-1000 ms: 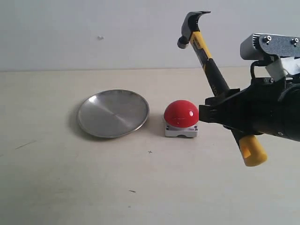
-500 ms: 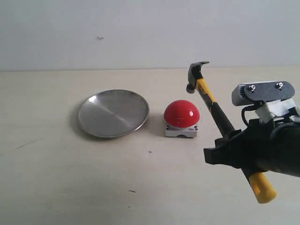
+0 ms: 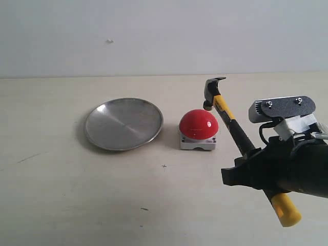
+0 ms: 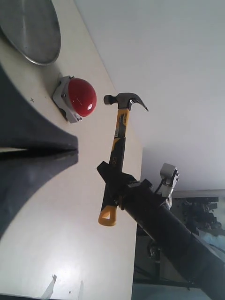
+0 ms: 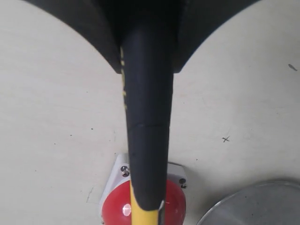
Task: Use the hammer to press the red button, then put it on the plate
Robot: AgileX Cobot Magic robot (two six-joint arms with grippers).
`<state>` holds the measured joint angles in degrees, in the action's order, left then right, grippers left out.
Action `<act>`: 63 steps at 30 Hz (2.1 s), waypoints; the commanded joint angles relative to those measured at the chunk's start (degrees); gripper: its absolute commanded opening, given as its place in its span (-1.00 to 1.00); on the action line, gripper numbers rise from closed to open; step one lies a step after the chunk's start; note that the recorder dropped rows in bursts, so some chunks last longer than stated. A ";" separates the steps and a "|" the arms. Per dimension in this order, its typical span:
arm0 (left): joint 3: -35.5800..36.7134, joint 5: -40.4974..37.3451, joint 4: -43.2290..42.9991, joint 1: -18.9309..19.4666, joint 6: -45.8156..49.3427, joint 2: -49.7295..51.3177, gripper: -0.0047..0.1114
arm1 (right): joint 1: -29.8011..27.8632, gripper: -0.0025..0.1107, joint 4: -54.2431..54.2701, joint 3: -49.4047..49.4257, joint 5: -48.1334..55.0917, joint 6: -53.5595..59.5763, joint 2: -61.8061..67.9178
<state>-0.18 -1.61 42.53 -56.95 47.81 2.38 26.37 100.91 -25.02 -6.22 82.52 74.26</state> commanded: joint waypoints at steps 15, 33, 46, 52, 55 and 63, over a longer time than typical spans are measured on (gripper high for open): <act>0.18 -0.69 0.05 28.80 -0.07 -2.38 -0.92 | -0.03 -0.96 -0.96 -0.61 0.14 2.37 -0.94; 0.18 -0.69 0.05 36.43 -0.07 -2.38 -0.92 | -0.03 -0.96 -0.96 -4.07 -0.76 0.26 -1.67; 0.18 -1.14 0.05 36.42 -0.07 -2.38 -0.92 | -0.03 -0.96 -0.96 -6.58 7.04 -4.41 4.09; 0.18 -1.28 0.05 36.42 -0.07 -2.38 -0.92 | -0.03 -0.96 -0.96 -10.26 20.49 -7.02 -2.23; 0.18 -1.28 0.05 36.42 -0.07 -2.38 -0.92 | -0.03 -0.96 -0.96 -13.15 29.13 -9.52 -1.69; 0.18 -1.40 0.05 36.42 -0.07 -2.38 -0.92 | 2.39 -0.96 -0.96 -21.08 22.23 -13.76 6.98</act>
<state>-0.18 -2.99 42.53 -20.60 47.81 0.34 27.48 99.41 -42.68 21.92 70.23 77.82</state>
